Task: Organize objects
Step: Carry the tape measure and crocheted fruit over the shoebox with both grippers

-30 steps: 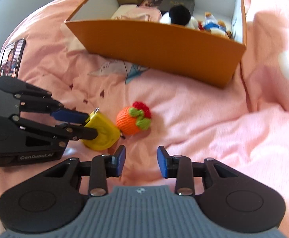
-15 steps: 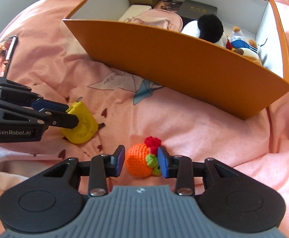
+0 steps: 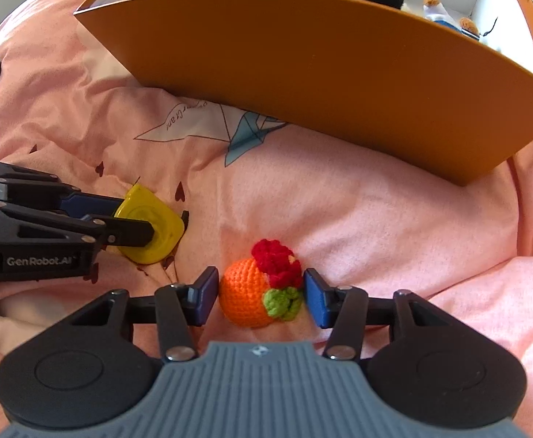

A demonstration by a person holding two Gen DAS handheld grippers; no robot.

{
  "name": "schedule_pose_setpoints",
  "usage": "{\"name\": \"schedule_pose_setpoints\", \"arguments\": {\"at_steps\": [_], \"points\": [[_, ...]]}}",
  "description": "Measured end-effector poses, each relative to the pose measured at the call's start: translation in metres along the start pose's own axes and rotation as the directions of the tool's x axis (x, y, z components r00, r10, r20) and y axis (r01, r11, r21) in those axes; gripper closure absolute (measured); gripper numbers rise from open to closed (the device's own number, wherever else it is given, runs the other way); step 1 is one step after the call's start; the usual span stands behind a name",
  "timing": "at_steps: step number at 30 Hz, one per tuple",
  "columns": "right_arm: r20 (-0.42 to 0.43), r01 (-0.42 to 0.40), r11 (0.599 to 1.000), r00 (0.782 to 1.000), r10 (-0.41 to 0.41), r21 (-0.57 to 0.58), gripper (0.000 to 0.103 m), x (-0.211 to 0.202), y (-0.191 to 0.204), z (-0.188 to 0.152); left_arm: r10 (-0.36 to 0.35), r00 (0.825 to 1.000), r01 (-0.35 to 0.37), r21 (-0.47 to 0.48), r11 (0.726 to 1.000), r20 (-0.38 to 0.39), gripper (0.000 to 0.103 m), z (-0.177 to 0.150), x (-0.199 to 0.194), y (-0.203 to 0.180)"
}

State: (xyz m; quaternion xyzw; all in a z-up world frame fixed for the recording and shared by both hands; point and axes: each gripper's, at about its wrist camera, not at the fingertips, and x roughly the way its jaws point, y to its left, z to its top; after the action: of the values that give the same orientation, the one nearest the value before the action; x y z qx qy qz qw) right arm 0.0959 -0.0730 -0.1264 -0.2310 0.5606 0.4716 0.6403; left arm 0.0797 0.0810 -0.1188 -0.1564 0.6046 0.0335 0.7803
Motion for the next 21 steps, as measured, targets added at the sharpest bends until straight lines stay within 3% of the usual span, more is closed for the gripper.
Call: {"name": "schedule_pose_setpoints", "arguments": {"at_steps": [5,10,13,21], "points": [[0.004,-0.007,1.0,1.0,0.007,0.009,0.051,0.0,0.0,-0.001,-0.022,1.0,0.022,-0.02,1.0,-0.014,0.065,0.002,0.008,0.002],[0.023,0.002,1.0,1.0,-0.002,-0.003,0.053,-0.004,0.003,-0.003,-0.02,0.999,0.02,-0.017,1.0,0.025,0.072,-0.001,-0.001,0.0],[0.05,0.016,1.0,0.999,-0.015,-0.013,0.054,-0.013,0.003,-0.005,-0.024,0.998,0.025,-0.016,1.0,0.064,0.079,-0.004,-0.012,-0.001],[0.187,0.054,0.996,0.981,-0.041,-0.064,0.054,-0.064,-0.003,-0.006,-0.051,0.976,0.044,0.033,0.998,0.212,0.08,0.006,-0.064,-0.013]]}}
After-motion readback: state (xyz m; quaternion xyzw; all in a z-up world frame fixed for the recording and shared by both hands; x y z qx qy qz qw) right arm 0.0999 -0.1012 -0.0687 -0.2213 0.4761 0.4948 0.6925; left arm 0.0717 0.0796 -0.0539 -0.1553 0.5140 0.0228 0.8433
